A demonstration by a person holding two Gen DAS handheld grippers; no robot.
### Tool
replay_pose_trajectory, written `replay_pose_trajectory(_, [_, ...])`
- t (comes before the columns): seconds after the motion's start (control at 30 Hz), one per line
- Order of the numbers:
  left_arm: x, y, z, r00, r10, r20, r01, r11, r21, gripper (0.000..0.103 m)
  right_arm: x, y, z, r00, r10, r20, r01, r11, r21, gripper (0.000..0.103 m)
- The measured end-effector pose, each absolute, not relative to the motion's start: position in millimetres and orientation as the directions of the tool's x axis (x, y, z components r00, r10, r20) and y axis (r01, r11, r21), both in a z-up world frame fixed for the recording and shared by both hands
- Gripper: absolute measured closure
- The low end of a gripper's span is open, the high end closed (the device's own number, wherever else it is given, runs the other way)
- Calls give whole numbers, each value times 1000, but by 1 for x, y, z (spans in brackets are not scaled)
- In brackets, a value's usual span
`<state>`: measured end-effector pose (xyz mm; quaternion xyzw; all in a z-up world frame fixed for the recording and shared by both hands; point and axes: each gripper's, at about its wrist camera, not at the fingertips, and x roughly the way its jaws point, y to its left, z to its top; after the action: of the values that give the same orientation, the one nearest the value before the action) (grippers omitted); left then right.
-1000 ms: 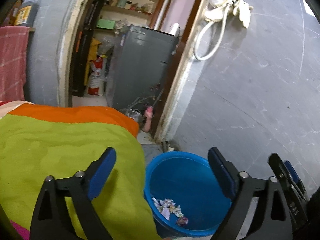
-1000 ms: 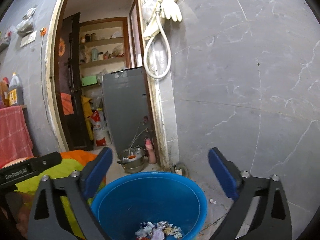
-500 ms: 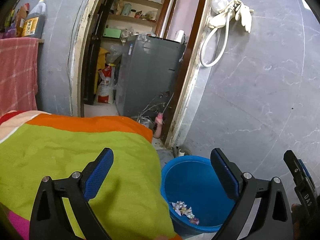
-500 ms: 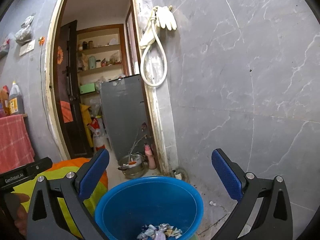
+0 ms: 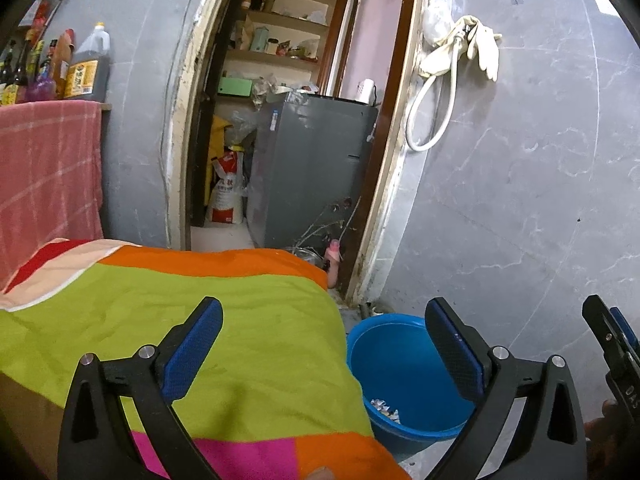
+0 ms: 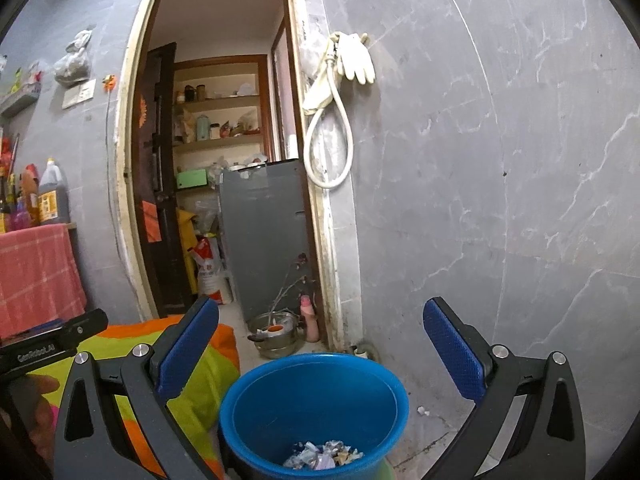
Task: Collect trash
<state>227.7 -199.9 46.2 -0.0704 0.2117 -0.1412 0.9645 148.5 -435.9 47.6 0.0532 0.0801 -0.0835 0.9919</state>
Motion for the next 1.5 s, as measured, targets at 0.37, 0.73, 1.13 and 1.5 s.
replay_pose_trajectory(0.37, [183, -178, 56, 889, -293, -353, 245, 954, -174, 2, 108, -415, 58, 975, -148, -165, 161, 984, 73, 0])
replay_pose_trajectory(0.73, [141, -152, 58, 896, -292, -333, 252, 954, -160, 2, 73, -388, 65, 977, -128, -169, 137, 990, 39, 0])
replay_pose_trajectory(1.13, [98, -128, 49, 905, -283, -318, 249, 958, -142, 2, 40, -363, 60, 977, -118, -178, 123, 992, 18, 0])
replay_pose_trajectory(1.5, [64, -120, 33, 896, -274, -349, 244, 961, -127, 2, 15, -347, 44, 971, -120, -208, 119, 993, -20, 0])
